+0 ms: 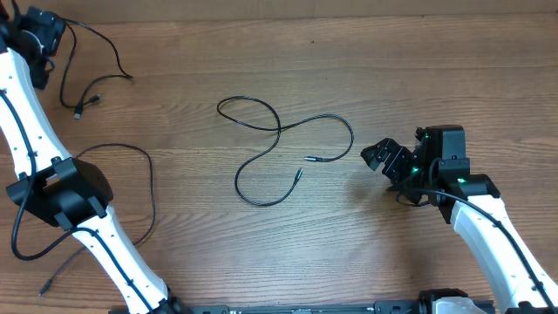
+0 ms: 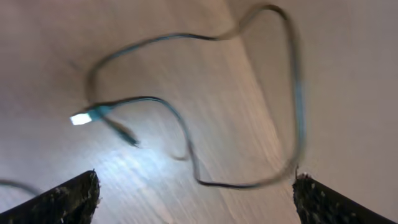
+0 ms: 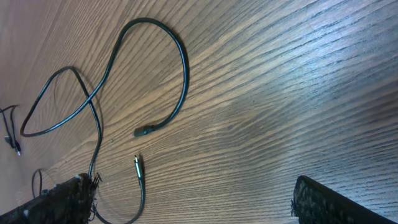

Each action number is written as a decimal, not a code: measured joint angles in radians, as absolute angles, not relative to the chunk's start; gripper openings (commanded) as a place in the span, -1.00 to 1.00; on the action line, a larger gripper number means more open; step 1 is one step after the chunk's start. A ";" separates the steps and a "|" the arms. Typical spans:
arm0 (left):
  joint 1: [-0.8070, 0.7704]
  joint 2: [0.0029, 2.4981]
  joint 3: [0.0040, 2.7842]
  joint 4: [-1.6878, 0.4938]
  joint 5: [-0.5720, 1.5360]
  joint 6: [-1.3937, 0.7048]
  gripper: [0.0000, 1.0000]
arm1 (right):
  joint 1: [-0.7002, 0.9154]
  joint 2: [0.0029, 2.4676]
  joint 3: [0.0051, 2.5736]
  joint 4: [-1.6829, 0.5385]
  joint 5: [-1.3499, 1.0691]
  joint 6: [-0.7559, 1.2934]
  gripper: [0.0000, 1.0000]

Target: Untangle cables

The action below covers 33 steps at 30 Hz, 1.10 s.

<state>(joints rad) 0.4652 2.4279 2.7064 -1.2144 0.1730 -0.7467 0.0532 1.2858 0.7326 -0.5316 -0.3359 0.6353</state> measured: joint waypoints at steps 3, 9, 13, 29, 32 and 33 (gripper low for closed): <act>0.454 2.428 2.706 -1.167 0.326 -0.654 0.99 | 0.053 1.286 0.733 -0.532 -0.336 0.636 1.00; 0.347 2.428 2.706 -1.161 0.503 -0.499 0.99 | 0.053 1.286 0.732 -0.532 -0.336 0.635 1.00; 0.228 2.428 2.706 -1.184 0.528 -0.452 0.99 | 0.053 1.286 0.732 -0.532 -0.336 0.636 1.00; 0.001 2.440 2.706 -1.230 -0.136 -0.325 -0.91 | 0.053 1.286 0.733 -0.532 -0.336 0.636 1.00; 0.016 2.482 2.706 -1.245 -0.143 -0.294 -0.91 | 0.053 1.286 0.733 -0.532 -0.336 0.635 1.00; 0.022 2.503 2.706 -1.249 -0.137 -0.282 -0.91 | 0.053 1.286 0.733 -0.532 -0.336 0.635 1.00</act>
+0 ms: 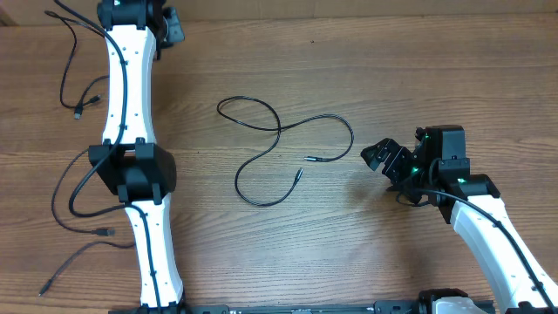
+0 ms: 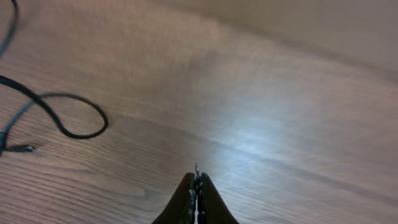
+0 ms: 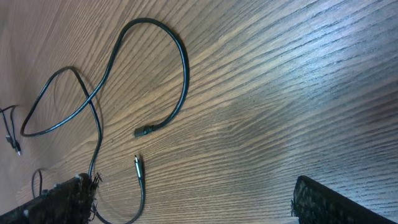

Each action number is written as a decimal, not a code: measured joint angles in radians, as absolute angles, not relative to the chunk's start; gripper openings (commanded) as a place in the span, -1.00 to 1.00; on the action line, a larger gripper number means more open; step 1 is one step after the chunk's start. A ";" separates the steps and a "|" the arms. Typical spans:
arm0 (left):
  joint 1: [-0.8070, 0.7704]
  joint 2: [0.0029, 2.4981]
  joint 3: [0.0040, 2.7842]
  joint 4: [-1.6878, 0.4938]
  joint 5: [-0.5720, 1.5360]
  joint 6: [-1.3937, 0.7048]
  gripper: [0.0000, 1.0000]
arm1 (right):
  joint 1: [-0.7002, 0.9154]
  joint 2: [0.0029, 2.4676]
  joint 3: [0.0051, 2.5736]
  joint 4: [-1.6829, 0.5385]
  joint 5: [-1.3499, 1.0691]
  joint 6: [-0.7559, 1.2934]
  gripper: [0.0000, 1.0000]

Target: Untangle cables

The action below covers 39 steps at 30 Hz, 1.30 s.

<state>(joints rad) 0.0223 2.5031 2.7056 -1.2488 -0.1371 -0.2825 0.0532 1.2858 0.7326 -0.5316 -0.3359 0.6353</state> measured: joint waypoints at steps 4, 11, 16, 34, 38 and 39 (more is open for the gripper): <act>0.048 2.605 2.705 -1.256 -0.117 -0.247 -0.91 | 0.053 1.286 0.732 -0.532 -0.336 0.635 1.00; 0.106 2.686 2.695 -1.304 -0.178 -0.260 -0.91 | 0.053 1.286 0.732 -0.532 -0.336 0.635 1.00; 0.203 2.686 2.695 -1.231 -0.211 -0.308 -0.92 | 0.053 1.286 0.733 -0.532 -0.336 0.636 1.00; 0.363 2.686 2.847 -1.046 -0.145 -0.323 -0.92 | 0.053 1.286 0.733 -0.532 -0.336 0.636 1.00; 0.363 2.678 3.005 -1.070 -0.011 -0.323 -0.92 | 0.053 1.286 0.732 -0.532 -0.336 0.635 1.00; 0.363 2.667 3.039 -1.078 0.035 -0.323 -0.91 | 0.053 1.286 0.733 -0.532 -0.336 0.636 1.00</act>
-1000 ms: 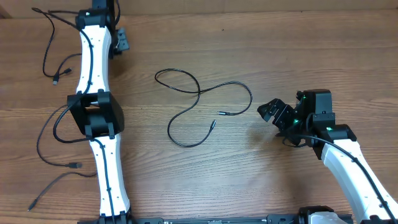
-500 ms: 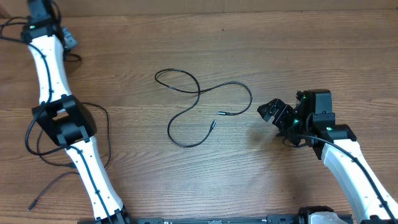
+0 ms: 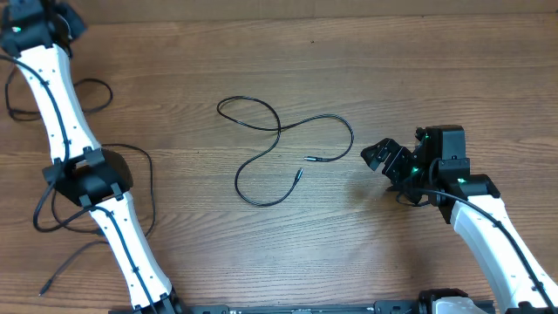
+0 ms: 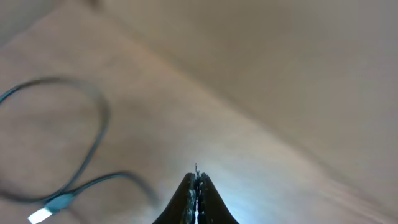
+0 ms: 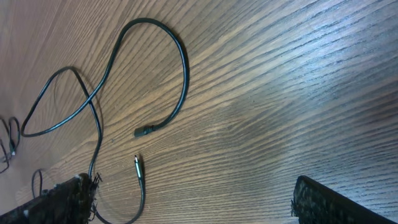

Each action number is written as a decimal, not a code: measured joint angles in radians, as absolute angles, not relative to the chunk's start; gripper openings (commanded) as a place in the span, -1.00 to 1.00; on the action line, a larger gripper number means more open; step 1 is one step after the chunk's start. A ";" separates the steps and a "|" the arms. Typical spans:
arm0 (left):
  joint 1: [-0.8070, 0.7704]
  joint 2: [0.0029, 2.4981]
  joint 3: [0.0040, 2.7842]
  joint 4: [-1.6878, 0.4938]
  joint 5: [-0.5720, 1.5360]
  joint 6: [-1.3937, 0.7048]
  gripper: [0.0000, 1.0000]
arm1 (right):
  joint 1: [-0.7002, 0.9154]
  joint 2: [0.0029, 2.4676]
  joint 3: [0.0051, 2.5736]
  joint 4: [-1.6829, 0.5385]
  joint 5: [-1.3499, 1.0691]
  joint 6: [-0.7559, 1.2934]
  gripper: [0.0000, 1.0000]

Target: Untangle cables

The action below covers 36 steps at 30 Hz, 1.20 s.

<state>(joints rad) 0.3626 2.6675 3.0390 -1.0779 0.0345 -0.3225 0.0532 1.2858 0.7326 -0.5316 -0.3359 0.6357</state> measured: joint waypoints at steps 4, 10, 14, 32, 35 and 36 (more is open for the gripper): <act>0.355 2.587 3.103 -1.093 0.207 -0.323 -0.92 | 0.053 1.286 0.732 -0.532 -0.336 0.636 1.00; 0.310 2.399 3.115 -1.168 0.345 -0.320 -0.78 | 0.053 1.286 0.733 -0.532 -0.336 0.635 1.00; 0.282 2.275 3.121 -1.209 0.372 -0.313 -0.76 | 0.053 1.286 0.732 -0.532 -0.336 0.635 1.00; 0.078 2.049 3.117 -1.686 0.096 -0.316 0.26 | 0.053 1.286 0.733 -0.532 -0.336 0.636 1.00; -0.042 2.065 3.114 -1.687 0.008 -0.335 0.99 | 0.053 1.286 0.732 -0.532 -0.336 0.636 1.00; -0.076 2.065 3.114 -1.687 -0.012 -0.343 1.00 | 0.053 1.286 0.733 -0.532 -0.336 0.636 1.00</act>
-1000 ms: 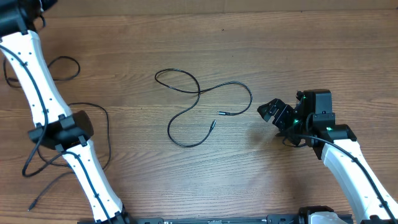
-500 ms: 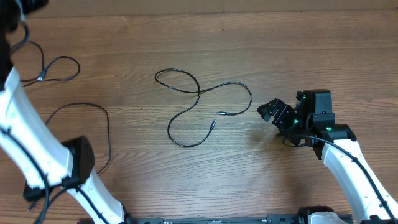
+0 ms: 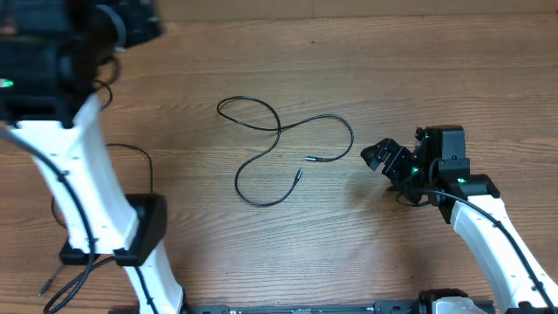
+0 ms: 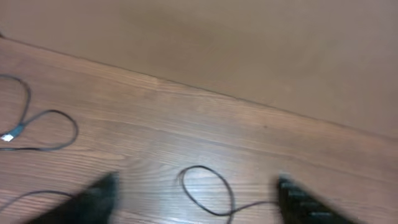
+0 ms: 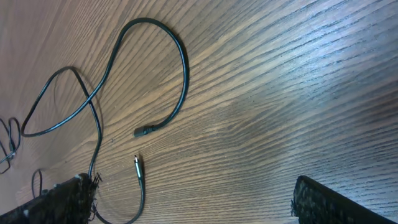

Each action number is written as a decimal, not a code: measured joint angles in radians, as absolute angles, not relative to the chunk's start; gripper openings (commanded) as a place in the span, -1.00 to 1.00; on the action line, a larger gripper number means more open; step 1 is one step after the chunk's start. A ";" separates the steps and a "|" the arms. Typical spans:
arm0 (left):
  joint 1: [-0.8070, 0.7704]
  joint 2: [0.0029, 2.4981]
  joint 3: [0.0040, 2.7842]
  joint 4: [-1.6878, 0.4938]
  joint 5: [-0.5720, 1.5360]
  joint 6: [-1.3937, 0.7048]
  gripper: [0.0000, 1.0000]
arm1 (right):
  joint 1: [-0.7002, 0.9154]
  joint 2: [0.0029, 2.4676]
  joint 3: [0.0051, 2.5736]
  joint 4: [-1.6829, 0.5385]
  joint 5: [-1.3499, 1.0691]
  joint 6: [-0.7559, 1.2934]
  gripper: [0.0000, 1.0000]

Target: Untangle cables

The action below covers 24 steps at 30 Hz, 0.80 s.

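A thin black cable lies in crossing loops at the table's middle, both plug ends close together. My right gripper stands open just right of it. The right wrist view shows the cable's curve and plug ahead of the open right gripper. My left arm is raised at the far left, blurred. Its gripper is open, high above a loop of the cable, holding nothing.
More black cables lie at the far left: a loop beside the left arm and an end near the front corner. A USB-ended cable shows left in the left wrist view. The table's back edge runs behind.
My left gripper has gone from shut to open. The left arm has moved from the back left corner to a raised pose facing the middle cable. The right arm and middle cable are unchanged.
My left gripper was open over the cables at the far left. Then it was shut near the back edge, then shut at the back left corner. Now it is open and raised. The right gripper stayed open and still, and the middle cable kept its shape.
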<state>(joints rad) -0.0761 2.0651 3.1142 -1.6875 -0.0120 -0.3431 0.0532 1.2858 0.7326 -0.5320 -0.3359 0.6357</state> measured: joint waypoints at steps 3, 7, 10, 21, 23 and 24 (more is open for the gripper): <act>-0.172 2.064 3.114 -1.687 -0.051 -0.376 0.99 | 0.053 1.286 0.733 -0.532 -0.336 0.635 0.99; -0.256 2.064 3.098 -1.687 -0.081 -0.434 1.00 | 0.053 1.286 0.732 -0.532 -0.336 0.636 1.00; -0.288 2.064 3.062 -1.687 -0.115 -0.479 0.99 | 0.053 1.286 0.733 -0.532 -0.336 0.636 1.00; -0.319 2.191 2.803 -1.561 -0.218 -0.611 0.98 | 0.053 1.286 0.733 -0.532 -0.336 0.636 1.00; -0.326 2.218 2.719 -1.536 -0.222 -0.636 0.99 | 0.053 1.286 0.733 -0.532 -0.336 0.635 0.99; -0.328 2.230 2.675 -1.528 -0.222 -0.653 0.99 | 0.053 1.286 0.733 -0.532 -0.336 0.635 1.00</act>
